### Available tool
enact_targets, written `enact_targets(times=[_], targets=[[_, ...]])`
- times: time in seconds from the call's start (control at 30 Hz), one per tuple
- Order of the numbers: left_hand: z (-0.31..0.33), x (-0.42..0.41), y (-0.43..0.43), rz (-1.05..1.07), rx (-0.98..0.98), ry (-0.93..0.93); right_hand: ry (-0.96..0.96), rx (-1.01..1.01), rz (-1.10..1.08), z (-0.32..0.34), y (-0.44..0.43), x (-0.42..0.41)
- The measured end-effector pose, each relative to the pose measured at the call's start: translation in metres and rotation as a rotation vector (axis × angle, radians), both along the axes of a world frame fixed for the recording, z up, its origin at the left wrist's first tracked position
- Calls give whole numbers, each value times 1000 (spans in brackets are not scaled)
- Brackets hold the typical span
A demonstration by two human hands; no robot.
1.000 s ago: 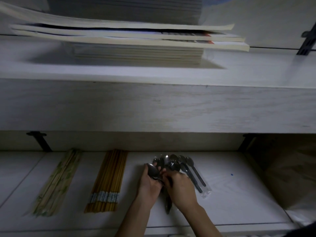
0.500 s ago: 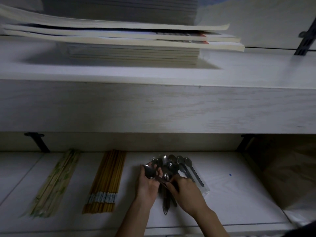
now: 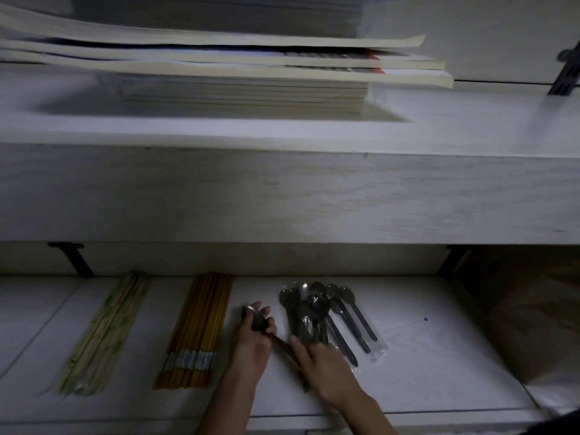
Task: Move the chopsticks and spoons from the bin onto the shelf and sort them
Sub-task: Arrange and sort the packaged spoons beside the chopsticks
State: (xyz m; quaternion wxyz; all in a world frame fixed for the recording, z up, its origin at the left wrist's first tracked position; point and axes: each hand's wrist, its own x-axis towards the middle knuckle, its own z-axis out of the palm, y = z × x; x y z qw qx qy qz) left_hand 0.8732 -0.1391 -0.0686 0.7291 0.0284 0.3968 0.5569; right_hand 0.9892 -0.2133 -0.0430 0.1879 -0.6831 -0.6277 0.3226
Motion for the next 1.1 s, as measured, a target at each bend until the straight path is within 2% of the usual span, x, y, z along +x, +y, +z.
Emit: enact_targets(times=[0.13, 0.37, 0.47, 0.6, 0.7, 0.8, 0.93, 1.1], targets=[[0, -16, -1, 13, 11, 41, -142, 46, -193, -16, 16, 8], [-4, -20, -5, 5, 9, 65, -258, 3, -229, -29, 28, 11], [0, -20, -5, -6, 4, 72, -258, -8, -254, -32, 33, 19], [5, -18, -5, -26, -1, 83, -147, -36, -307, -33, 37, 30], [7, -14, -4, -36, -6, 89, -125, 32, -352, -25, 33, 39], [9, -7, -5, -55, -15, 86, -118, 119, -300, -15, 25, 40], [1, 4, -7, -122, -43, 6, 30, 126, -62, -6, 14, 14], [-1, 16, -10, -182, -63, 14, -90, 223, -49, -7, 8, -13]])
